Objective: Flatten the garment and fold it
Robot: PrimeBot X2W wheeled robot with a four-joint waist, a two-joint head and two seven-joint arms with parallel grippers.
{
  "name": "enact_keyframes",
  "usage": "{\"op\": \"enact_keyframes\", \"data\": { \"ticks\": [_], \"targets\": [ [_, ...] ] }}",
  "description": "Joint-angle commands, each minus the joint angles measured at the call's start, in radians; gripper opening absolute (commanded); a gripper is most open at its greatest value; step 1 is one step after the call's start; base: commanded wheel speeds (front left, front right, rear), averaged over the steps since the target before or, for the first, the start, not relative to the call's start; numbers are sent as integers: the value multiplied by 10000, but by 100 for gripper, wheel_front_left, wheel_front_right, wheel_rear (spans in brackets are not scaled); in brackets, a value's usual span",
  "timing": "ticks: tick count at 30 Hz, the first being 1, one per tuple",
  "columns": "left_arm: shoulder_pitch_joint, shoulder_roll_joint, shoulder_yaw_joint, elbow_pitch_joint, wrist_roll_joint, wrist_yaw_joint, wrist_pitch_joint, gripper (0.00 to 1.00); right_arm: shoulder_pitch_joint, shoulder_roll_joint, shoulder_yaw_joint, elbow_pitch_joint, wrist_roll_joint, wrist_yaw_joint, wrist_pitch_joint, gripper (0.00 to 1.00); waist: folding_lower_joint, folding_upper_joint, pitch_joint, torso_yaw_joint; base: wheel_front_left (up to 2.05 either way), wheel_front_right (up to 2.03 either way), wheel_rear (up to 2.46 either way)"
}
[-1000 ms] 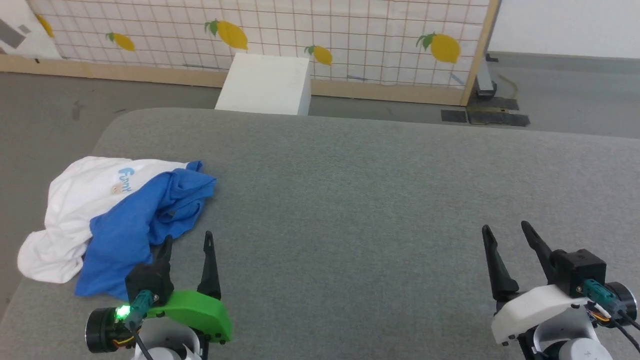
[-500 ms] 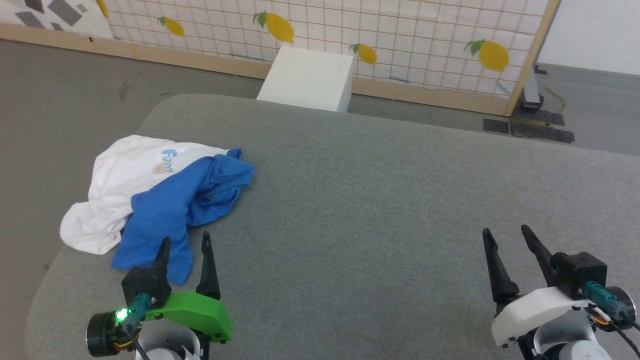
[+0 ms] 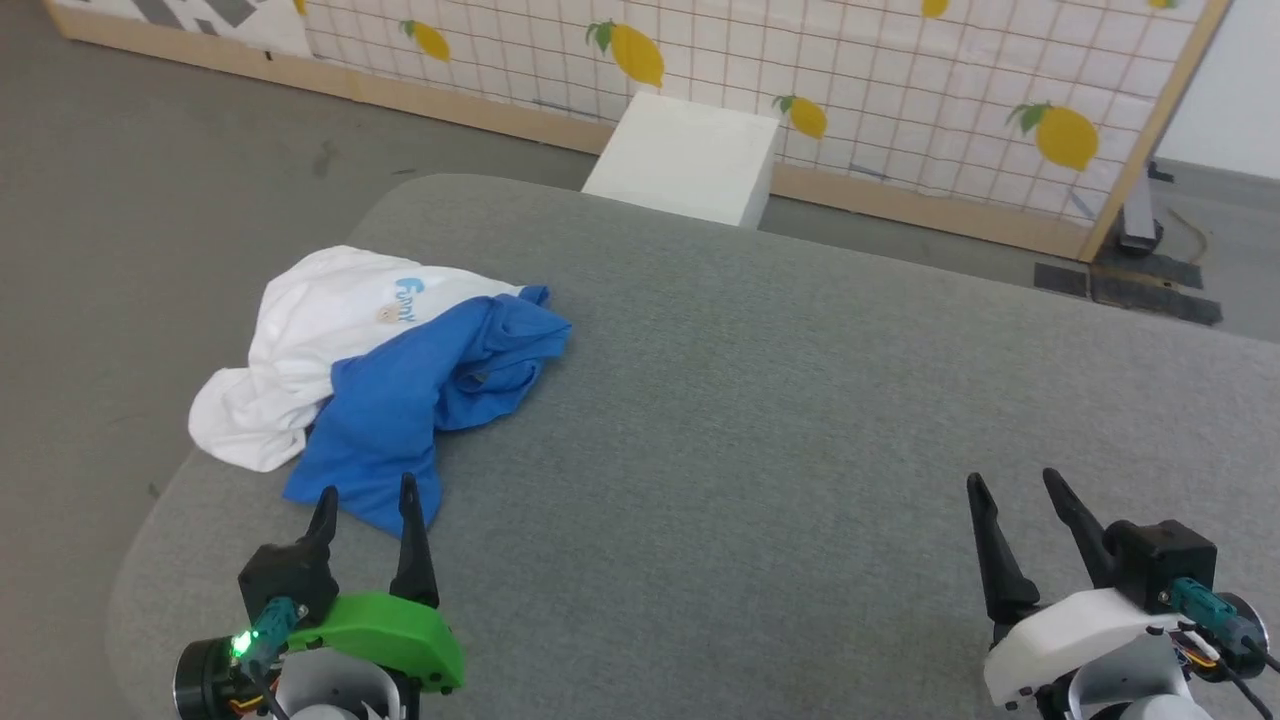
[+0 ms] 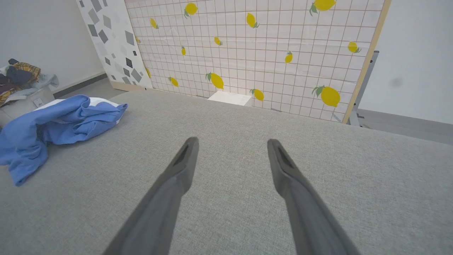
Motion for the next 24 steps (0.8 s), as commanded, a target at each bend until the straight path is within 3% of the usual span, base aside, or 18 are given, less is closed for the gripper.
{"op": "enact_keyframes", "data": {
  "ticks": [1, 24],
  "targets": [
    [112, 93, -54, 51, -92, 105, -91, 100, 116, 4, -33, 67, 85, -9, -72, 100, 0, 0, -31, 141, 0, 0, 0],
    [241, 280, -428, 287, -789, 609, -465, 100, 314, 6, -105, 309, 380, -11, -131, 100, 0, 0, -52, 1154, 0, 0, 0]
  ]
}}
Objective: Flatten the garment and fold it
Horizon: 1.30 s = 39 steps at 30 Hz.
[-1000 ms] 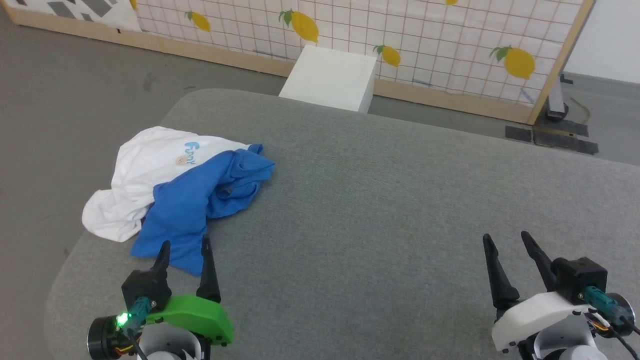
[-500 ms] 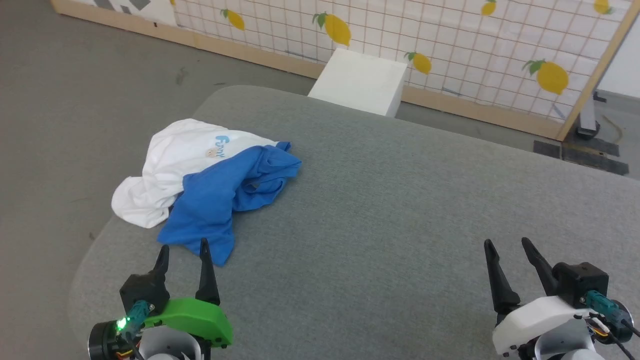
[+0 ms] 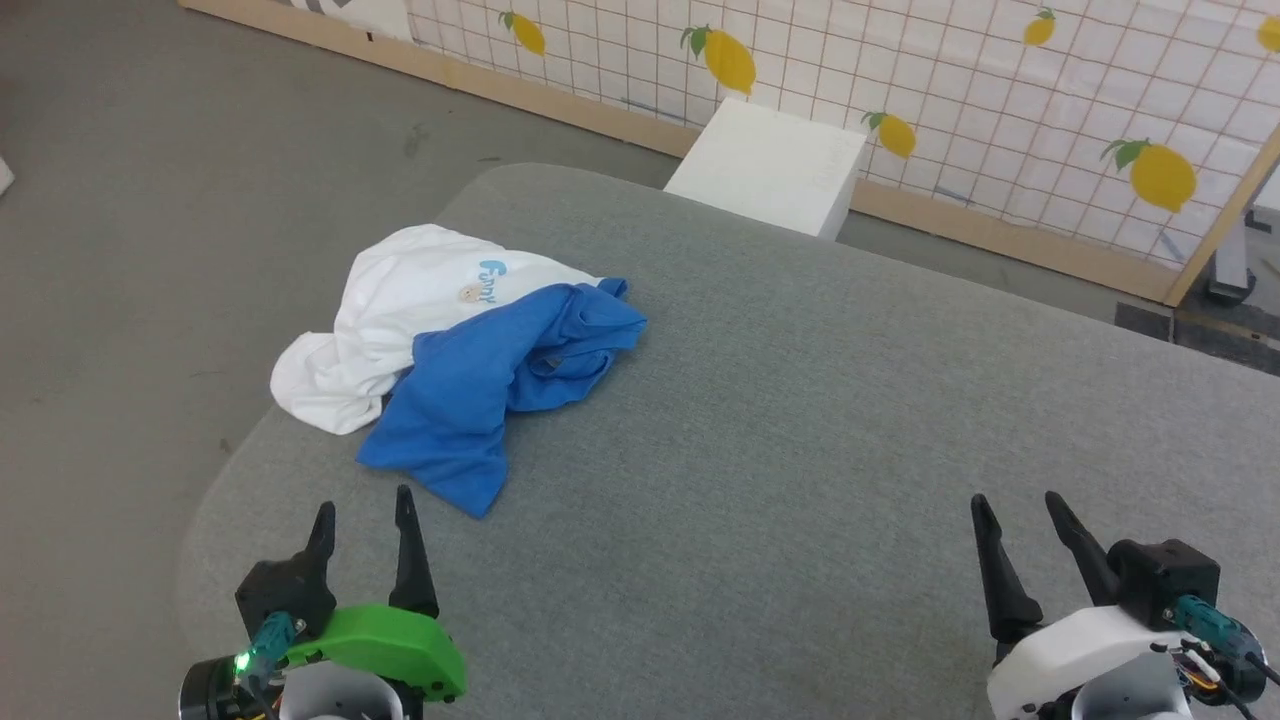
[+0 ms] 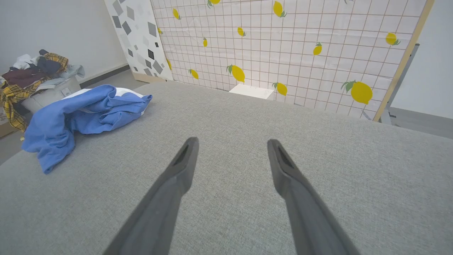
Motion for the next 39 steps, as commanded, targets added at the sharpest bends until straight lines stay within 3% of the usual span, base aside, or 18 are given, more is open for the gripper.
{"op": "enact_keyframes", "data": {
  "ticks": [1, 25, 39],
  "targets": [
    [180, 75, -61, 51, -98, 109, -119, 100, 120, 4, -39, 33, 112, -11, -36, 100, 0, 0, 18, 80, 0, 0, 0],
    [66, 86, -515, 558, -903, 590, -727, 100, 246, 6, -229, -15, 322, -14, 106, 100, 0, 0, 333, 976, 0, 0, 0],
    [-49, 325, -893, 748, -782, 838, -867, 100, 254, 7, -299, -24, 351, -15, 121, 100, 0, 0, 398, 1219, 0, 0, 0]
  ]
}}
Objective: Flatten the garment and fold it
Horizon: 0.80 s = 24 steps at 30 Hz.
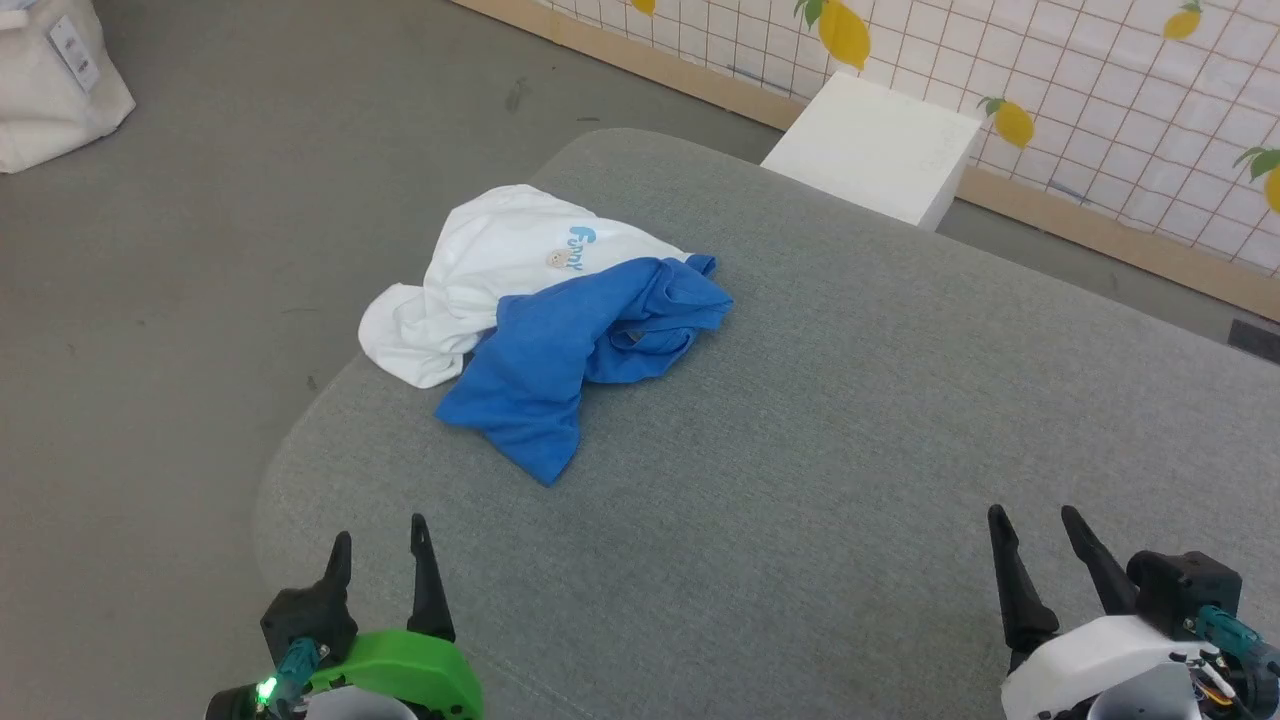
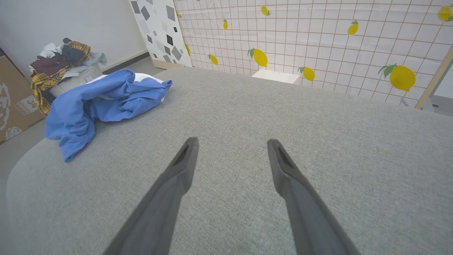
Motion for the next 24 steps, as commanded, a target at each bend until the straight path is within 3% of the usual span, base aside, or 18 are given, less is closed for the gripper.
{"op": "enact_keyframes", "data": {
  "ticks": [1, 8, 14, 19, 24],
  "targets": [
    [-105, 87, -35, 8, 45, 81, -82, 100, 64, 5, -33, -29, 2, -15, 26, 100, 0, 0, 14, -8, 0, 0, 0],
    [-276, 295, -134, -78, 183, 49, -31, 100, 7, 5, -104, -195, -56, -15, 87, 100, 0, 0, 54, -62, 0, 0, 0],
    [-1304, 782, -232, -279, 339, -294, 406, 100, -96, 5, -138, -468, -183, -15, 229, 100, 0, 0, 273, -195, 0, 0, 0],
    [-3028, 1190, -306, -26, 174, -1005, 1207, 100, -208, 5, -201, -829, -439, -15, 475, 100, 0, 0, 742, -480, 0, 0, 0],
    [-5211, 1429, -110, 847, -863, -2088, 2732, 100, -310, 5, -392, -1467, -860, -15, 900, 100, 0, 0, 1593, -942, 0, 0, 0]
  ]
}}
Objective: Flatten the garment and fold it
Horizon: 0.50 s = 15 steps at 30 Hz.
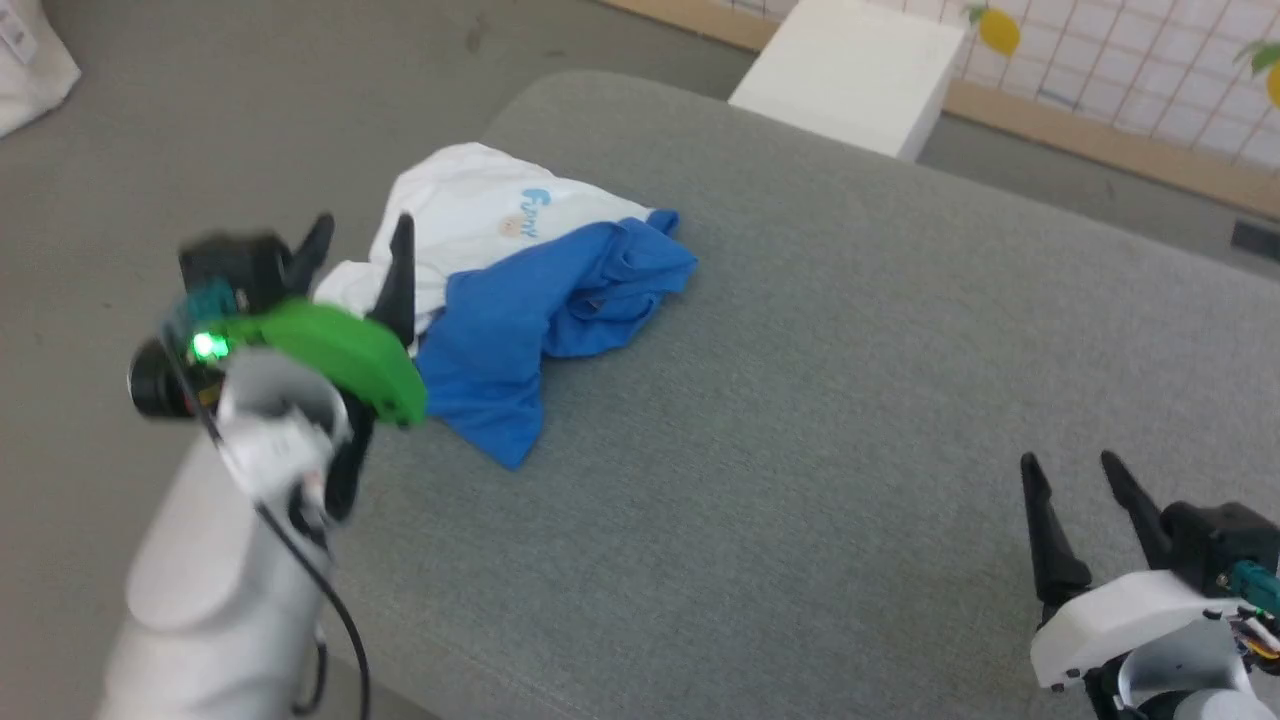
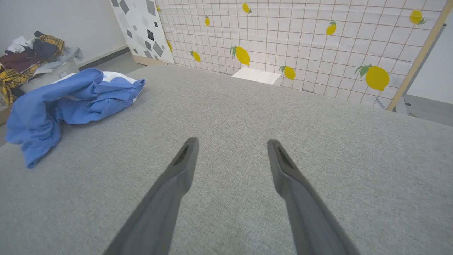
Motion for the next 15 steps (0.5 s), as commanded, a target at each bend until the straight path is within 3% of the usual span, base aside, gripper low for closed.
{"op": "enact_keyframes", "data": {
  "ticks": [1, 5, 7, 15],
  "targets": [
    [-553, 175, 58, 399, -284, -237, 517, 100, -167, -3, -47, -200, -161, -15, 114, 100, 0, 0, 765, -547, 0, 0, 0],
    [-1786, 318, 376, 1676, -1420, -597, 2692, 100, -296, -3, -118, -731, -397, -15, 438, 100, 0, 0, 1517, -1103, 0, 0, 0],
    [-2275, 376, 513, 2092, -1879, -534, 3786, 100, -339, -3, -203, -994, -484, -15, 573, 100, 0, 0, 1934, -1357, 0, 0, 0],
    [-3150, 337, 475, 2936, -2529, 493, 6817, 100, -468, -3, -394, -1672, -658, -15, 838, 100, 0, 0, 3056, -1913, 0, 0, 0]
  ]
}}
